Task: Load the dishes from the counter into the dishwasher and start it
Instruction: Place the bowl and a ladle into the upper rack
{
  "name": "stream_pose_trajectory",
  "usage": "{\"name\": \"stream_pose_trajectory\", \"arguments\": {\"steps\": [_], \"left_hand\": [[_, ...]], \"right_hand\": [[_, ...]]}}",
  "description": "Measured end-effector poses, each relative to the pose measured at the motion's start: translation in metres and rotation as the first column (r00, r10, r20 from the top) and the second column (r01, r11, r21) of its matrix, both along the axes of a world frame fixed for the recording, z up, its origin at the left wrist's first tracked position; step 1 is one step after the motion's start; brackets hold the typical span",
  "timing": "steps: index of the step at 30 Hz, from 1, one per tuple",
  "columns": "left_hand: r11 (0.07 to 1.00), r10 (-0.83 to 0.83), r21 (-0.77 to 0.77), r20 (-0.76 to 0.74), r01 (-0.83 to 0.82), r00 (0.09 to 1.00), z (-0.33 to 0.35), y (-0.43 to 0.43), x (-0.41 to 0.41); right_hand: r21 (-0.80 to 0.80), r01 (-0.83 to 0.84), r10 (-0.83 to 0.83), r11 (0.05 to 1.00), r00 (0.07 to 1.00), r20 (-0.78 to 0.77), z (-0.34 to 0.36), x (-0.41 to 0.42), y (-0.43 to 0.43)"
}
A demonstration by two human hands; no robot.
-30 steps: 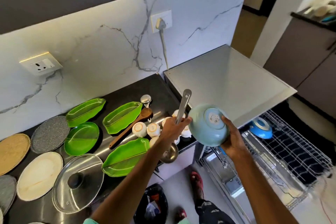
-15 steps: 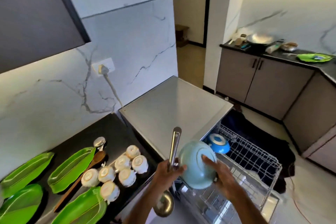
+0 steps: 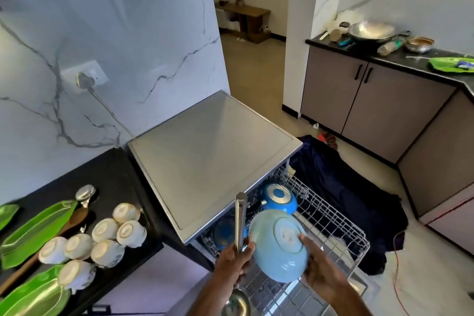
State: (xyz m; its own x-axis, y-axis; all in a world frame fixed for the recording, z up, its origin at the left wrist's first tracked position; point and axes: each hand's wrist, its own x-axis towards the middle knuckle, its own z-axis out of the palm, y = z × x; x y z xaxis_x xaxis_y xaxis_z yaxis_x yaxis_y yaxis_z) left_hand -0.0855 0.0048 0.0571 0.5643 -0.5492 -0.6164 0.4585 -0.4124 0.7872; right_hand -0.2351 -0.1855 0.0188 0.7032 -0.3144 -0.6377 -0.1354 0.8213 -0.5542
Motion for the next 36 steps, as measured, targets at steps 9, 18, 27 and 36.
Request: {"name": "stream_pose_trajectory", "arguments": {"steps": [9, 18, 27, 36], "left_hand": [[0.978, -0.154, 0.174, 0.246, 0.113, 0.957, -0.093, -0.055, 0.023], [0.995, -0.059, 0.098, 0.246, 0.036, 0.967, -0.189, -0.111, 0.044], [0.993, -0.012, 0.122, 0.191, -0.011, 0.981, -0.237, -0.139, 0.043], [0.984, 0.049, 0.160, 0.187, -0.079, 0.981, -0.258, -0.140, 0.028]], "right_hand": [[-0.092, 0.287, -0.298, 0.953, 0.943, -0.145, -0.084, 0.025, -0.050], [-0.066, 0.573, -0.567, 0.817, 0.778, -0.270, -0.192, 0.049, -0.115], [-0.039, 0.596, -0.564, 0.802, 0.734, -0.377, -0.279, 0.070, -0.137], [-0.216, 0.362, -0.421, 0.907, 0.744, -0.518, -0.304, 0.065, -0.150]]}}
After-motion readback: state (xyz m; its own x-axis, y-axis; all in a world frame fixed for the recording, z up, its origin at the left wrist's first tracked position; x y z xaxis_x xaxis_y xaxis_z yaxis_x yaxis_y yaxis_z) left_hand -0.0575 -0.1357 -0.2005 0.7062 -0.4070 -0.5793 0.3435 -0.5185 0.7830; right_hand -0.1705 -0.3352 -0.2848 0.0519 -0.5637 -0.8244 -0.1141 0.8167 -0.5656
